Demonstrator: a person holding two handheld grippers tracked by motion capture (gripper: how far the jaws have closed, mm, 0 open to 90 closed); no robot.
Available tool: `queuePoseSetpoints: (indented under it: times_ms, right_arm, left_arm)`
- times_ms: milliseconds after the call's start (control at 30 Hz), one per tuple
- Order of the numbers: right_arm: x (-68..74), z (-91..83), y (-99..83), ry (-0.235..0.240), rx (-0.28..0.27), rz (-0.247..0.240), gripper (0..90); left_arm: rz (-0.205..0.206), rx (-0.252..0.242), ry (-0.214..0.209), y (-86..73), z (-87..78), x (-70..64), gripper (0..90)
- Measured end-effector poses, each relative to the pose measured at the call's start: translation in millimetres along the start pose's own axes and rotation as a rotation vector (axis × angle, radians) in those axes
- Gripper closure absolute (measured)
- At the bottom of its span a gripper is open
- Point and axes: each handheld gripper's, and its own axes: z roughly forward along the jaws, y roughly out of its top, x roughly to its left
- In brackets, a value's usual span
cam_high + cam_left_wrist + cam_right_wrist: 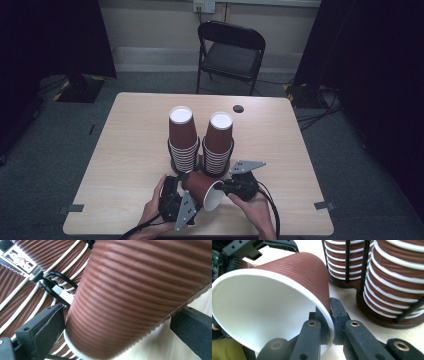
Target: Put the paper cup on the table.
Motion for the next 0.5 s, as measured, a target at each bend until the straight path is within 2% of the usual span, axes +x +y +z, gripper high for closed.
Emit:
queuePoseSetpoints:
  times_ms: [133,200,367,433,500]
  right_arm:
    - [1.8,0.9,2.1,0.005,-0.009,-0.004,86.5]
    - [2.9,2.2,3.1,0.027,-0.025,0.001,86.9]
    - [2.7,3.5,4.0,0.028,-0.033,0.007,87.1]
    - [4.6,5.4,5.2,0.026,-0.033,0.005,87.5]
    - [5.4,6.2,6.1,0.026,-0.031,0.0,87.2]
  left_arm:
    - [-0.005,0.0,-0.011,3.6,1.6,-0.2,0.3]
    - [-0.007,-0.005,-0.017,7.1,2.9,-1.3,1.6]
    - [0.003,-0.005,-0.022,11.2,5.2,-2.8,3.2]
    - [-0.008,-0.017,-0.053,15.4,7.3,-3.9,2.5]
    - [-0.018,-0.024,-0.051,17.6,8.6,-5.1,4.0]
